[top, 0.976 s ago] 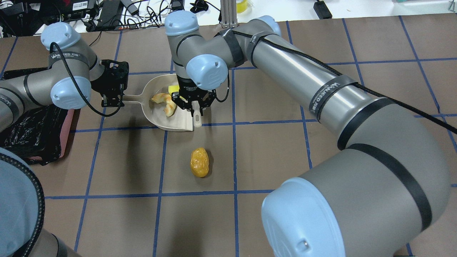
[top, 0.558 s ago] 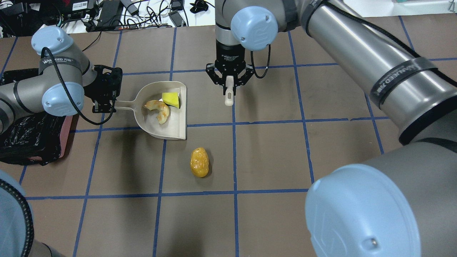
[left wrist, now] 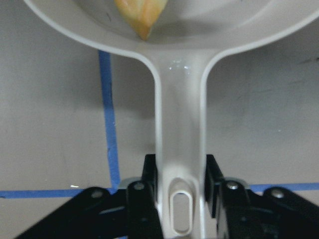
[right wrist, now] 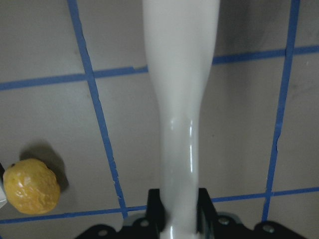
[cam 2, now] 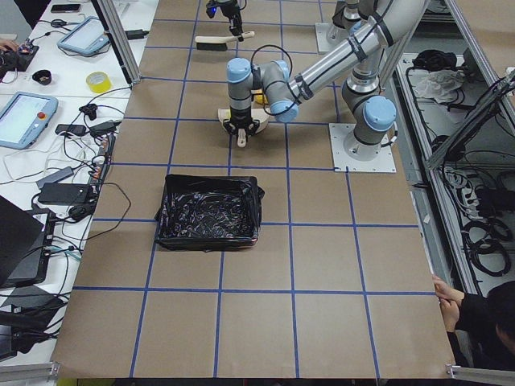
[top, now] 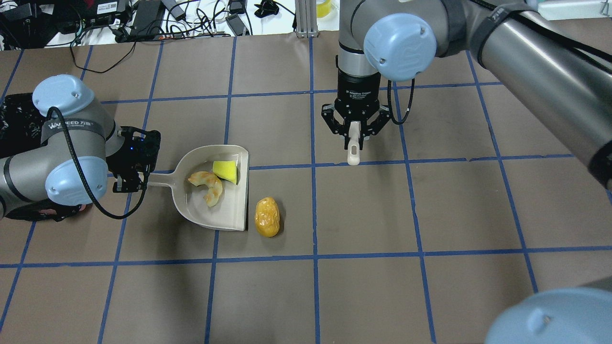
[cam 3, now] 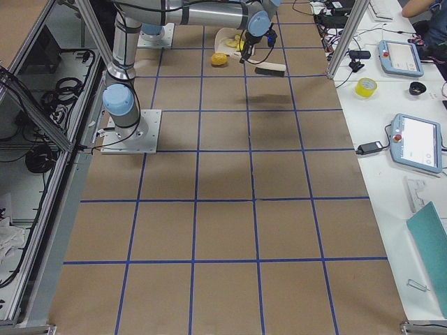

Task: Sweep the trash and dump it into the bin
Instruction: 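Move the brush behind the yellow potato with the right gripper, then sweep the yellow potato into the dustpan with the right gripper's brush, then lift dustpan over the bin with left gripper while right gripper returns brush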

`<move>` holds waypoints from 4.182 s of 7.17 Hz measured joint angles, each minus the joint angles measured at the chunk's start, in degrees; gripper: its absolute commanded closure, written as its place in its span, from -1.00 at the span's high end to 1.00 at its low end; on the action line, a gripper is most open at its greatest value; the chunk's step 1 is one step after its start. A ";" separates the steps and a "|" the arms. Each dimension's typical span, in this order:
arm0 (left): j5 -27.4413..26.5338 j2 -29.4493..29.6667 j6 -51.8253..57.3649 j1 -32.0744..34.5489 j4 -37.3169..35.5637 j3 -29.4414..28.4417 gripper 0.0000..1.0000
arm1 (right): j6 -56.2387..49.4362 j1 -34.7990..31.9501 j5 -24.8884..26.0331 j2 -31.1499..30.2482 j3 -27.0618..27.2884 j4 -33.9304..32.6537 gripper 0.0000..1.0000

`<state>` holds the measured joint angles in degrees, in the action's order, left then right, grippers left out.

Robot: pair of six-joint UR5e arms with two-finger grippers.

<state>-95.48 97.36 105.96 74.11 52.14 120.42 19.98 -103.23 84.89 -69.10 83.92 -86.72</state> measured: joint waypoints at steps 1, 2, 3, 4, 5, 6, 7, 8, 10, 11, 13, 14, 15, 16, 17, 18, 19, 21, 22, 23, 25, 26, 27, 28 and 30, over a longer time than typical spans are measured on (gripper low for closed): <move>-0.15 -2.74 -1.21 0.06 -0.51 3.32 -0.90 | 3.22 -0.59 -0.43 -2.96 5.46 -1.94 -0.77; -0.28 -5.15 -2.36 0.11 -0.74 5.89 -0.90 | 7.81 -3.17 -1.29 -4.56 10.05 -3.95 -0.79; -0.75 -6.90 -3.01 0.17 -0.79 7.61 -0.90 | 13.42 -8.01 -2.88 -4.46 12.98 -5.01 -0.78; -1.55 -8.08 -3.36 0.21 -0.78 8.67 -0.90 | 19.75 -13.84 -4.60 -3.63 14.48 -6.09 -0.78; -2.04 -8.69 -3.50 0.23 -0.75 9.20 -0.90 | 24.73 -19.43 -6.43 -2.66 15.09 -8.06 -0.78; -2.24 -8.90 -3.55 0.25 -0.73 9.37 -0.90 | 27.21 -23.58 -7.91 -1.44 15.30 -10.92 -0.78; -2.31 -8.92 -3.54 0.25 -0.72 9.39 -0.90 | 28.03 -26.04 -8.27 0.25 15.33 -14.59 -0.78; -2.31 -8.92 -3.58 0.25 -0.72 9.45 -0.90 | 27.54 -27.08 -8.29 1.76 15.22 -17.91 -0.77; -2.21 -8.83 -3.85 0.11 -0.72 9.44 -0.90 | 22.97 -27.58 -9.27 3.66 14.47 -23.24 -0.77; -2.18 -8.80 -3.87 0.01 -0.72 9.39 -0.90 | 21.43 -27.61 -11.01 4.61 13.33 -25.03 -0.77; -2.02 -8.81 -3.24 -0.54 -0.98 9.03 -0.90 | 20.41 -27.60 -13.08 6.48 10.16 -25.93 -0.76; -1.19 -8.82 -2.96 -1.55 -1.12 8.91 -0.90 | 19.57 -27.33 -12.39 7.08 9.35 -25.67 -0.74; 0.52 -8.80 -2.80 -2.93 -1.07 8.84 -0.90 | 18.16 -26.84 -10.36 7.05 9.23 -25.20 -0.74; 2.13 -8.72 -2.44 -4.05 -0.99 8.73 -0.90 | 16.23 -26.20 -7.88 6.73 9.44 -24.68 -0.74; 2.91 -8.65 -1.86 -4.62 -1.02 8.61 -0.90 | 14.47 -24.94 -5.73 5.90 9.56 -23.58 -0.74; 3.55 -8.56 -1.50 -4.85 -1.10 8.56 -0.90 | 12.48 -22.59 -4.02 4.18 9.60 -21.64 -0.74; 4.51 -8.51 -1.55 -5.14 -1.14 8.51 -0.90 | 9.32 -18.81 -2.71 1.76 9.68 -18.91 -0.74; 6.39 -8.74 -1.74 -7.03 -1.15 7.91 -0.91 | 1.67 -8.17 3.38 -3.72 9.75 -14.34 -0.74; 7.97 -8.86 -1.75 -8.29 -0.81 6.59 -0.97 | -2.66 -2.24 6.37 -5.67 9.76 -13.54 -0.74; 9.51 -9.07 -1.78 -9.47 0.38 4.44 -1.00 | -8.63 4.30 8.12 -6.21 9.76 -13.54 -0.76; 10.63 -9.33 -1.35 -13.15 4.25 -0.86 -1.00 | -21.79 17.15 9.35 -3.71 9.71 -14.96 -0.77; 12.51 -9.36 -1.36 -16.84 5.80 -3.17 -1.00 | -26.64 21.90 10.25 -1.42 9.66 -16.30 -0.78; 16.02 -9.06 -1.45 -21.56 8.21 -5.72 -1.00 | -30.42 24.84 12.23 0.85 9.43 -17.49 -0.78; 19.61 -8.33 -1.38 -26.95 12.22 -8.89 -1.00 | -32.50 26.44 14.61 2.53 8.99 -18.58 -0.78; 23.46 -6.32 -1.18 -35.04 20.49 -16.87 -1.00 | -34.45 28.64 17.23 4.35 8.42 -20.27 -0.77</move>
<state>-72.02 91.03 104.78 39.07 72.62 103.54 -14.47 -74.59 102.12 -64.75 92.35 -107.00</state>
